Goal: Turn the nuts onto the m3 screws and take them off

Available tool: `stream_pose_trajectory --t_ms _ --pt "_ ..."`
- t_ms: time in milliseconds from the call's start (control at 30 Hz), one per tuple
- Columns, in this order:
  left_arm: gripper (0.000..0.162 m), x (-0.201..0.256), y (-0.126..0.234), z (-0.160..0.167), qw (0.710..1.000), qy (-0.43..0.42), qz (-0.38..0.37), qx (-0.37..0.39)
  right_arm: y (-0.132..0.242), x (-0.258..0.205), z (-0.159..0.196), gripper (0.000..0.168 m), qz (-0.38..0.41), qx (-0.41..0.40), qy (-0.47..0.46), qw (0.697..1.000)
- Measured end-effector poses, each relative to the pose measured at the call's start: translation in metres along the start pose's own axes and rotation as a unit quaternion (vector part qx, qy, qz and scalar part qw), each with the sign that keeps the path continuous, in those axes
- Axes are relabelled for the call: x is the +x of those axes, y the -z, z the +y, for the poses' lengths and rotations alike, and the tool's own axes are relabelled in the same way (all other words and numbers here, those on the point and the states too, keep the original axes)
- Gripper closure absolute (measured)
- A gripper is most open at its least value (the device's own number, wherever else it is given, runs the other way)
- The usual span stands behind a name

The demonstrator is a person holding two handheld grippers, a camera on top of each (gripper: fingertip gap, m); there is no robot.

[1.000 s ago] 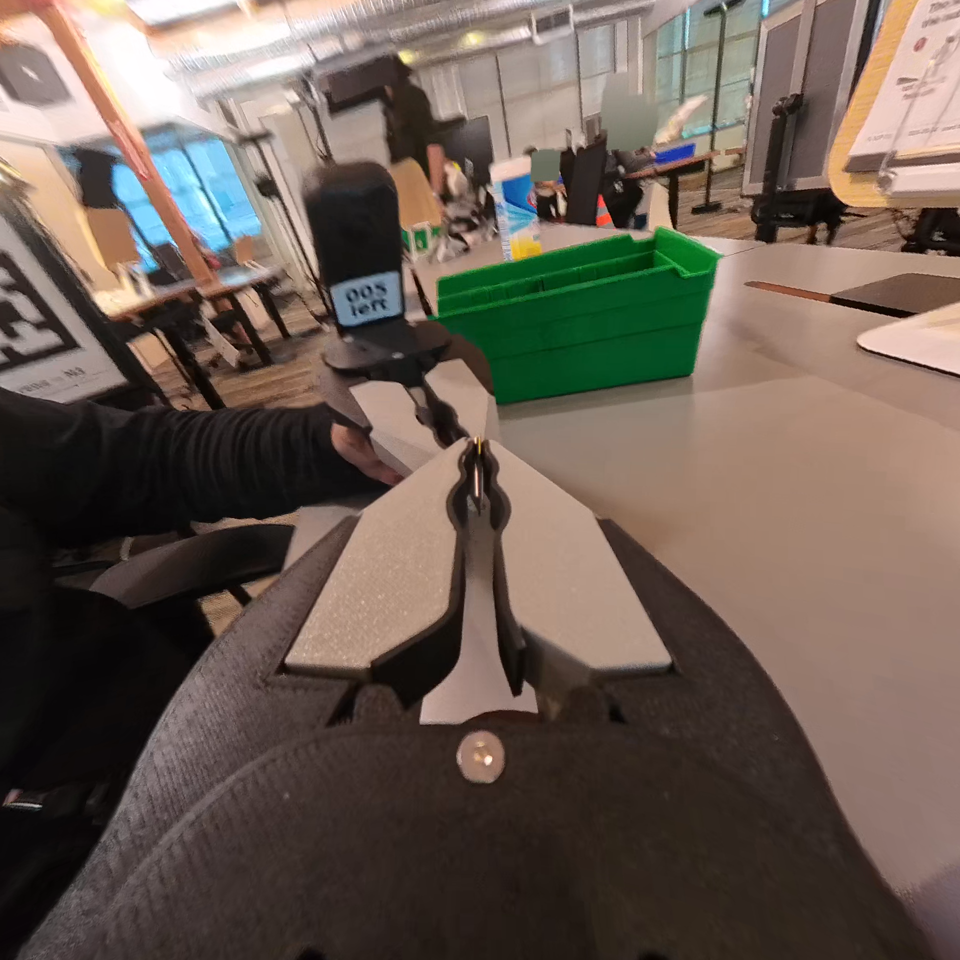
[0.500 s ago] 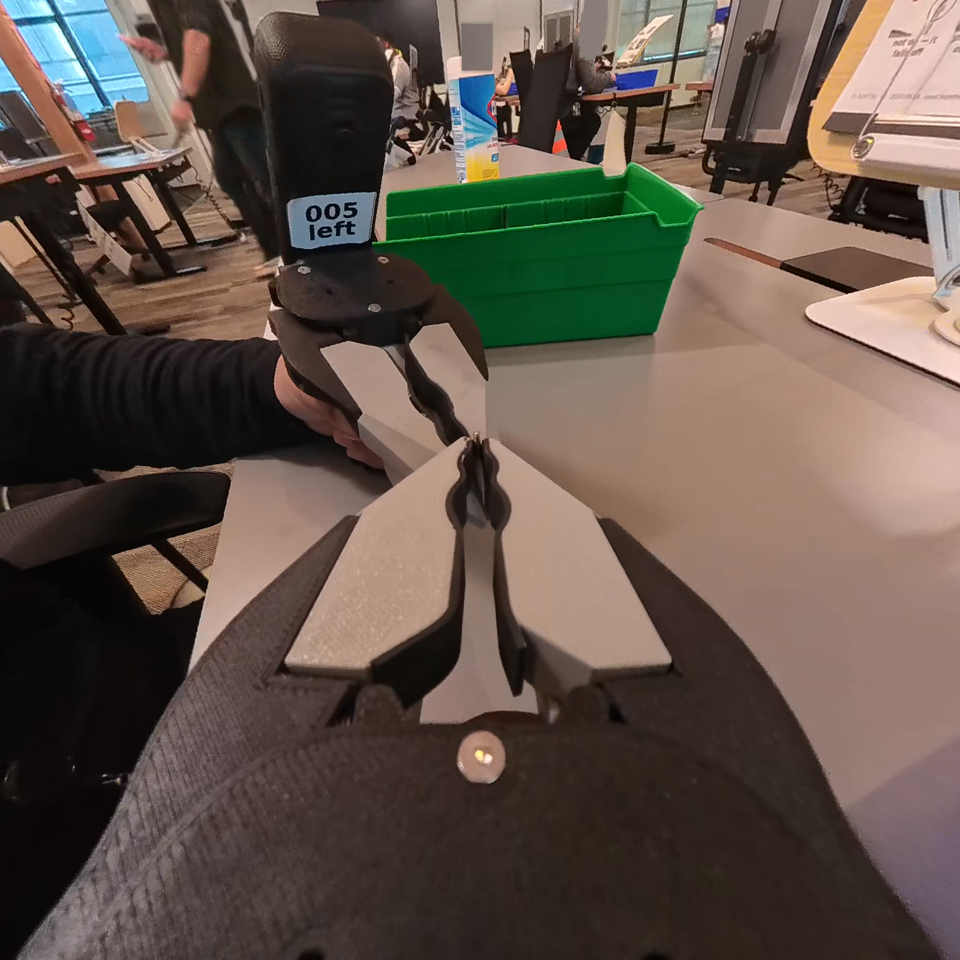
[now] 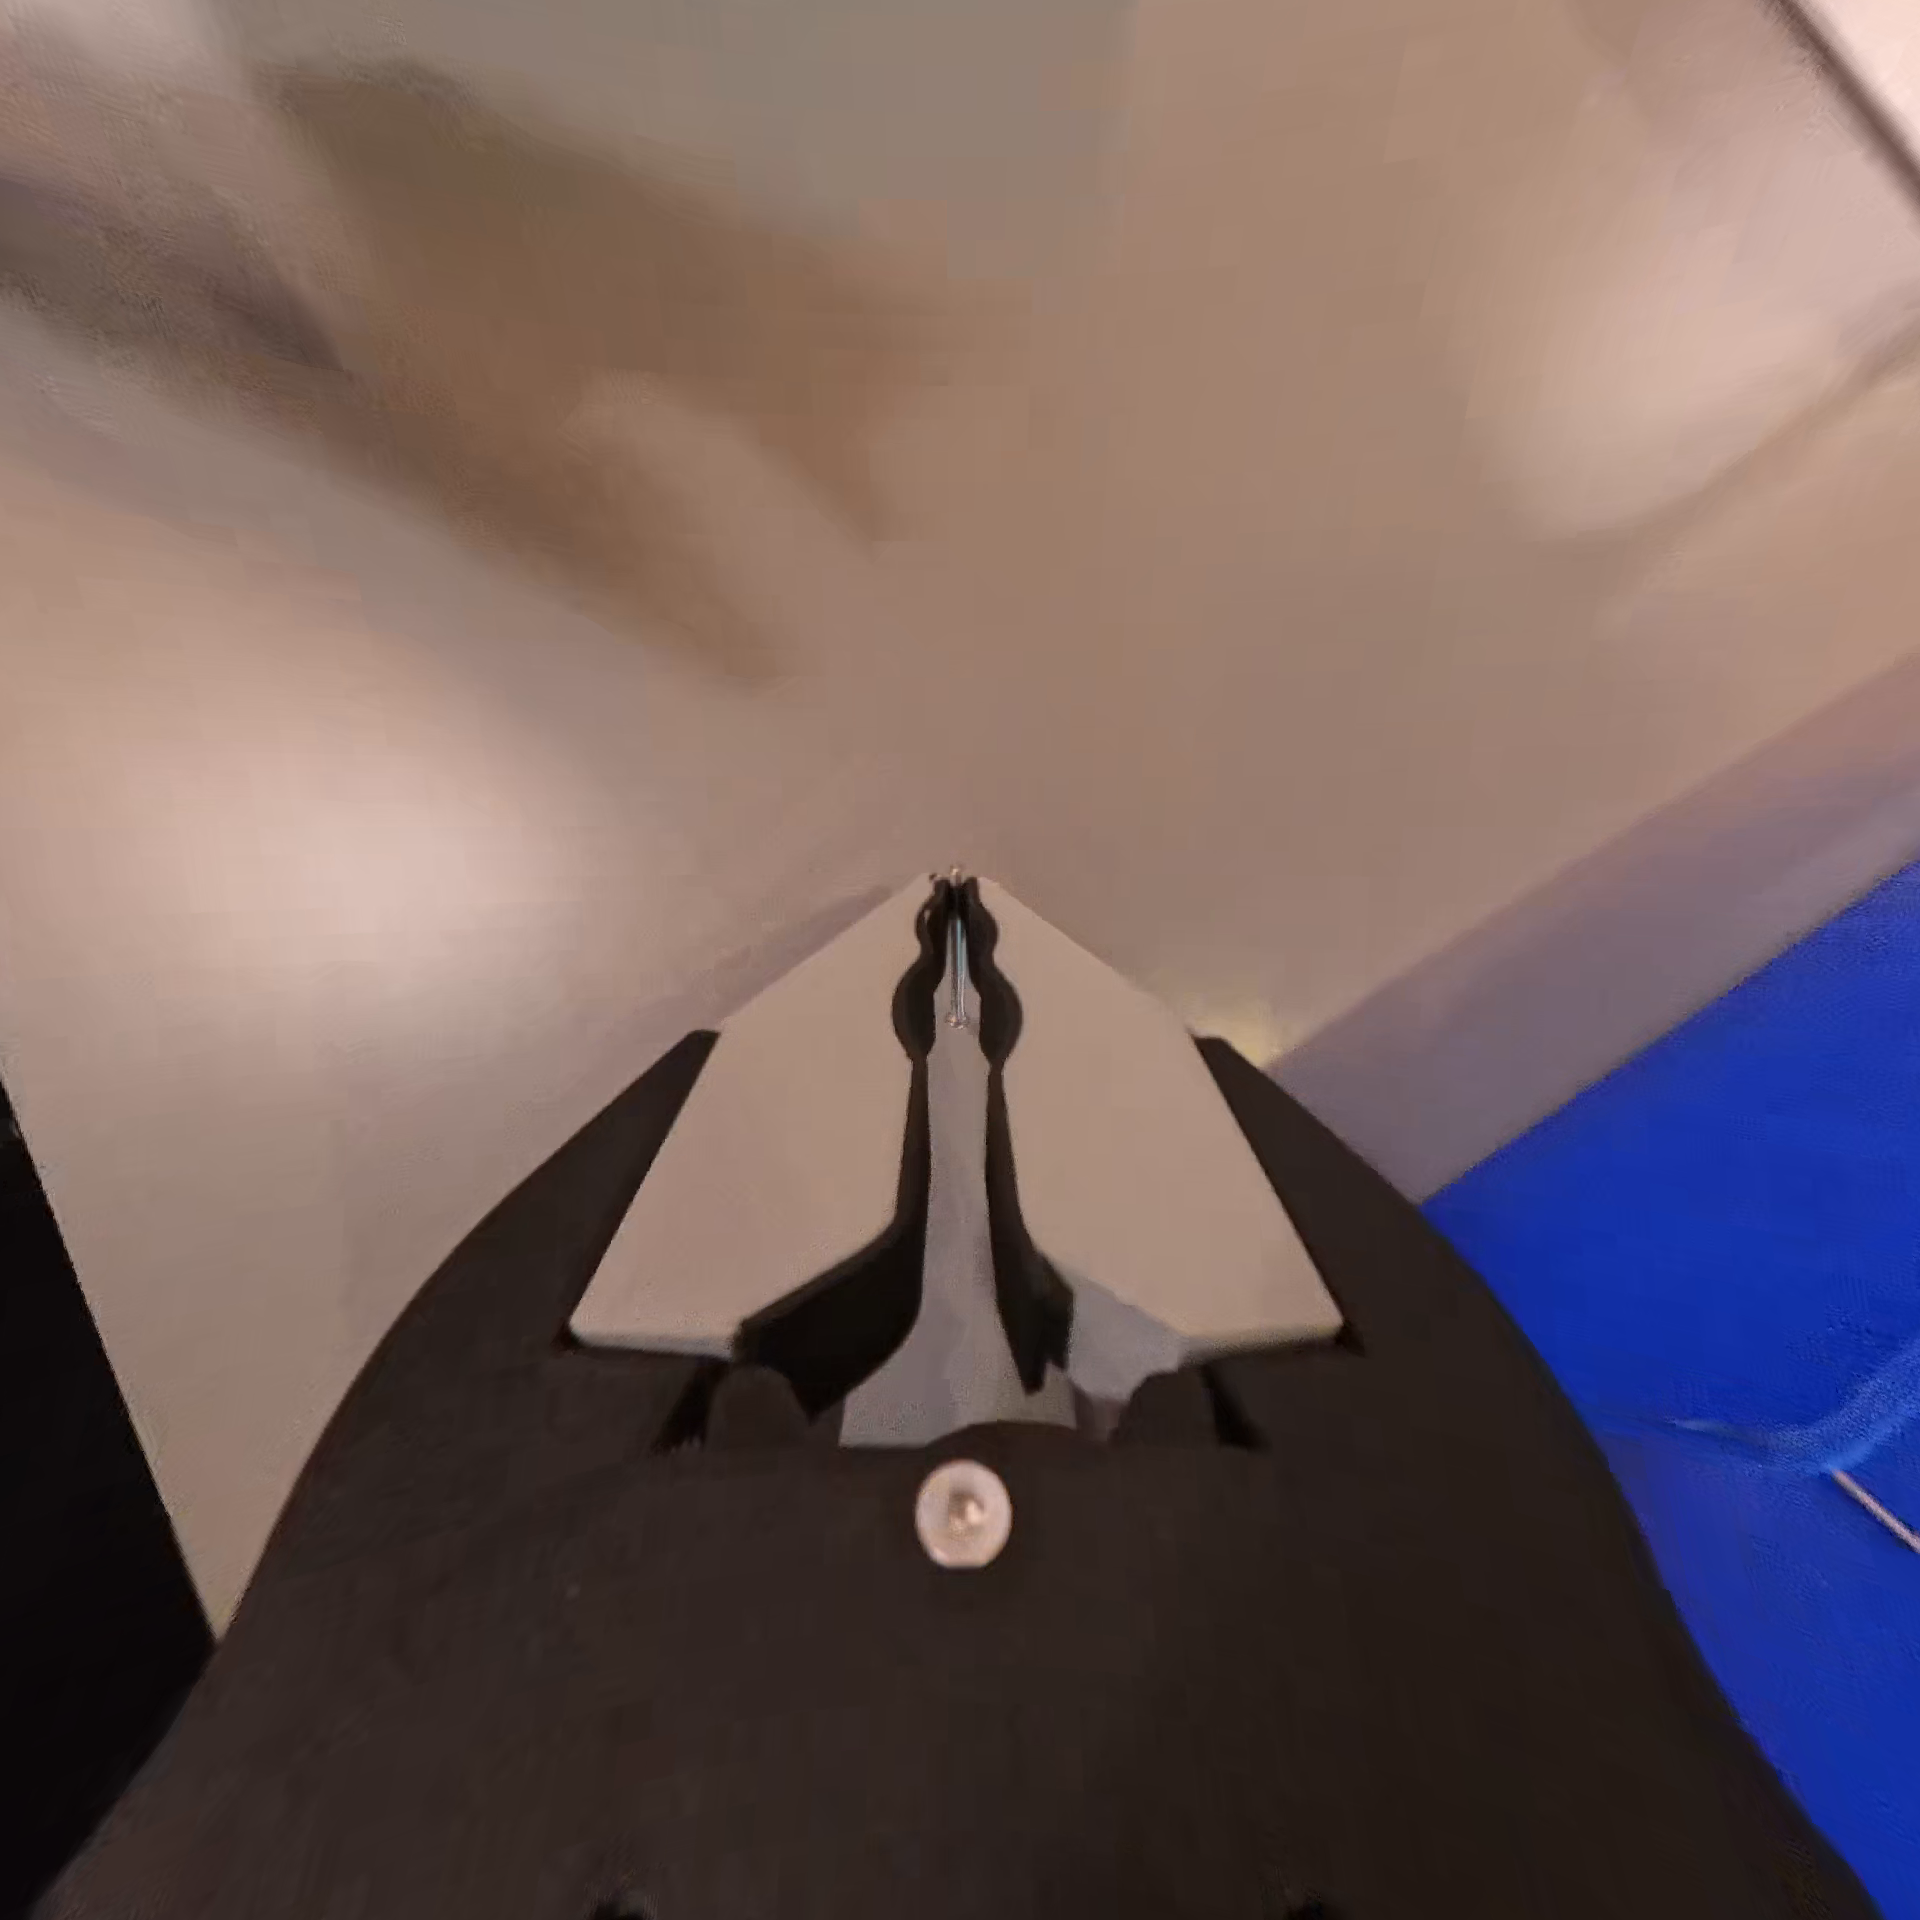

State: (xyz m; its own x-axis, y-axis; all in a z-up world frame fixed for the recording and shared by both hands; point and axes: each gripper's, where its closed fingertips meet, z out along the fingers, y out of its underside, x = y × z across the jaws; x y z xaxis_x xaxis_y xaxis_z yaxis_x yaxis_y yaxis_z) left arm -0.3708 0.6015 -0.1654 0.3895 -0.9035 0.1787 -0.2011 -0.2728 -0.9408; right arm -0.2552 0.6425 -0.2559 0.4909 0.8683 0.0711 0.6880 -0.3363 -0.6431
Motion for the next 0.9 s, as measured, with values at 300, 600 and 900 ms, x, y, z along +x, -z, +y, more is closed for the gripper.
stream_pose_trajectory --t_ms 300,600,900 --pt "0.134 -0.103 0.182 0.036 0.944 0.004 -0.288 -0.159 -0.025 -0.017 0.001 0.168 -0.033 -0.058 0.031 0.997" --pt "0.145 -0.131 0.194 0.101 0.928 0.095 -0.256 -0.253 -0.026 -0.017 -0.001 0.168 -0.047 -0.008 0.016 0.999" --pt "0.145 -0.127 0.165 0.101 0.923 0.059 -0.274 -0.263 -0.002 -0.017 -0.028 0.168 -0.127 0.117 -0.056 0.983"
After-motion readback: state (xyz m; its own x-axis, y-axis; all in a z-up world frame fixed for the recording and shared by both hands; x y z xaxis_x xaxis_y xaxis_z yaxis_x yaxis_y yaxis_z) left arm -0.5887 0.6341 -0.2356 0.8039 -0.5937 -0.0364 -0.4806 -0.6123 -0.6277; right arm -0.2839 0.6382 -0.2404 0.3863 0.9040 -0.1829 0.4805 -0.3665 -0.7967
